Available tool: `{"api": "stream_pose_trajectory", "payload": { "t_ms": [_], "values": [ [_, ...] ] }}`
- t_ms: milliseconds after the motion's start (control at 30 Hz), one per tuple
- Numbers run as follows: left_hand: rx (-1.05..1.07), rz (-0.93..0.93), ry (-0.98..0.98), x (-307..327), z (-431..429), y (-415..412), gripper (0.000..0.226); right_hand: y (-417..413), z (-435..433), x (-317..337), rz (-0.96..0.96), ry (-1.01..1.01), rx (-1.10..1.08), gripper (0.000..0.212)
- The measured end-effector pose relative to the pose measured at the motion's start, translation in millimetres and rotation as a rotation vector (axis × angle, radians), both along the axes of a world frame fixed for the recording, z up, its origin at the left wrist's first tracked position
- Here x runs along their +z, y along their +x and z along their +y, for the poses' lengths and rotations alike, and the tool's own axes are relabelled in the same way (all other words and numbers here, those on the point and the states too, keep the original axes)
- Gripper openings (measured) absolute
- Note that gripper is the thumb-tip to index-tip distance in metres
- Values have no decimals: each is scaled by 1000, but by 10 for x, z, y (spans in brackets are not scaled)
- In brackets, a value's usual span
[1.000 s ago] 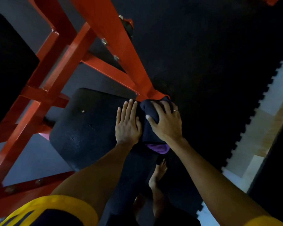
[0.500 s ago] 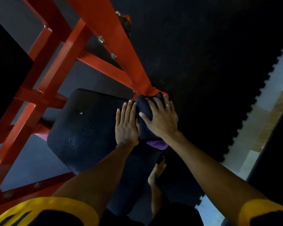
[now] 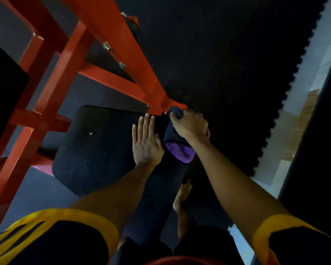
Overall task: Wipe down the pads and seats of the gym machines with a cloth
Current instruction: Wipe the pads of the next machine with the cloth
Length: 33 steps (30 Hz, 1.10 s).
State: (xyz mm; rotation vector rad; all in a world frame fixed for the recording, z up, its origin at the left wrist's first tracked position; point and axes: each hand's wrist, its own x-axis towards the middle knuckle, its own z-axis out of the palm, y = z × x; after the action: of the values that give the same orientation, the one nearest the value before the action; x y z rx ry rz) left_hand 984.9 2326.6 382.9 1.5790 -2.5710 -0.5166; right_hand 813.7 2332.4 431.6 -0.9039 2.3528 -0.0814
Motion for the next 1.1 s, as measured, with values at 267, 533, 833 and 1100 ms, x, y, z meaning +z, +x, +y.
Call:
{"api": "stream_pose_trajectory", "payload": {
  "t_ms": [267, 533, 833, 1100],
  "values": [
    [-19, -1, -49, -33, -8, 13, 65, 14, 87, -85, 103, -109, -4, 49],
    [-39, 7, -36, -73, -13, 13, 63, 399, 149, -220, 266, -256, -44, 51],
    [-18, 21, -68, -71, -10, -4, 61, 316, 764, -339, 88, -384, -184, 63],
    [-22, 19, -70, -106, 6, 13, 59, 601, 881, -335, 199, -495, 190, 63]
  ]
}}
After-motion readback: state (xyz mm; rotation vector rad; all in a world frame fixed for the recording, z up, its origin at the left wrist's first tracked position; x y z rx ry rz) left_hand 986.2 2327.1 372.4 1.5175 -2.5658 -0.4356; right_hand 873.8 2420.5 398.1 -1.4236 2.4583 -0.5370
